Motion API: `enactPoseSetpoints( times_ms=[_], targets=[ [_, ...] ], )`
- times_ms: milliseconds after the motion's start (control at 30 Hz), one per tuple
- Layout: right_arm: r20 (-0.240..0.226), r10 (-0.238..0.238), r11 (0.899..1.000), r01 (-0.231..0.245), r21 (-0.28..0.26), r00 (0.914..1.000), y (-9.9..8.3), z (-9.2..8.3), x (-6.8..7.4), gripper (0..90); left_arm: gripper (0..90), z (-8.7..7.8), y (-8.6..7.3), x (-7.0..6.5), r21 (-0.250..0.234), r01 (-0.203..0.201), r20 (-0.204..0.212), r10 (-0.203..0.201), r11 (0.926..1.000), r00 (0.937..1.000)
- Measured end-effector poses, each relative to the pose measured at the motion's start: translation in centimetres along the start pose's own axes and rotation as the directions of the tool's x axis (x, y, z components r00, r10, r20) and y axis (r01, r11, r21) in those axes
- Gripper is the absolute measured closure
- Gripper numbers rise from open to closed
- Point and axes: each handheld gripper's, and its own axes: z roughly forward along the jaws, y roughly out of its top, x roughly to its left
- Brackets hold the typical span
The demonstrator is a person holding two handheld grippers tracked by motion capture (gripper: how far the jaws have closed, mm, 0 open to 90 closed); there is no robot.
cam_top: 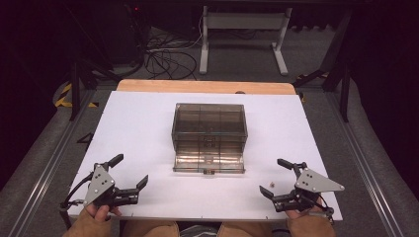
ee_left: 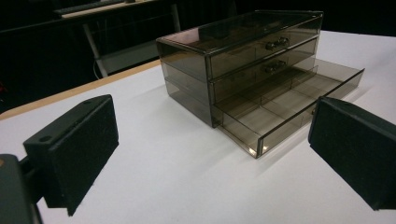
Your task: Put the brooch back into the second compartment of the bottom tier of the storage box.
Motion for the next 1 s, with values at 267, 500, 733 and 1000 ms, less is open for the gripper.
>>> enactPoseSetpoints(
  times_ms=[267, 500, 733, 1000],
  targets=[
    [0.004, -0.006, 1.000, 0.006, 0.003, 1.0000, 0.0, 0.0, -0.1, 1.7, 2.6, 0.0, 0.0, 0.0, 0.003, -0.002, 0.005, 0.002, 1.0000, 1.0000],
    [0.004, -0.012, 1.000, 0.012, 0.005, 0.9999, 0.1, 0.0, 0.1, 1.8, 2.6, 0.0, 0.0, -0.1, 0.003, -0.008, 0.004, 0.008, 1.0000, 1.0000],
    [0.019, -0.029, 0.999, 0.029, 0.017, 0.9994, 0.5, -0.1, 0.1, 2.3, 2.5, 0.3, 0.0, 0.0, 0.007, 0.000, 0.010, 0.000, 1.0000, 0.9999],
    [0.032, -0.007, 1.000, 0.007, 0.024, 0.9994, 1.0, 0.0, -1.0, 2.4, 2.5, 0.4, 0.0, -0.1, 0.008, -0.004, 0.007, 0.004, 1.0000, 1.0000]
  ],
)
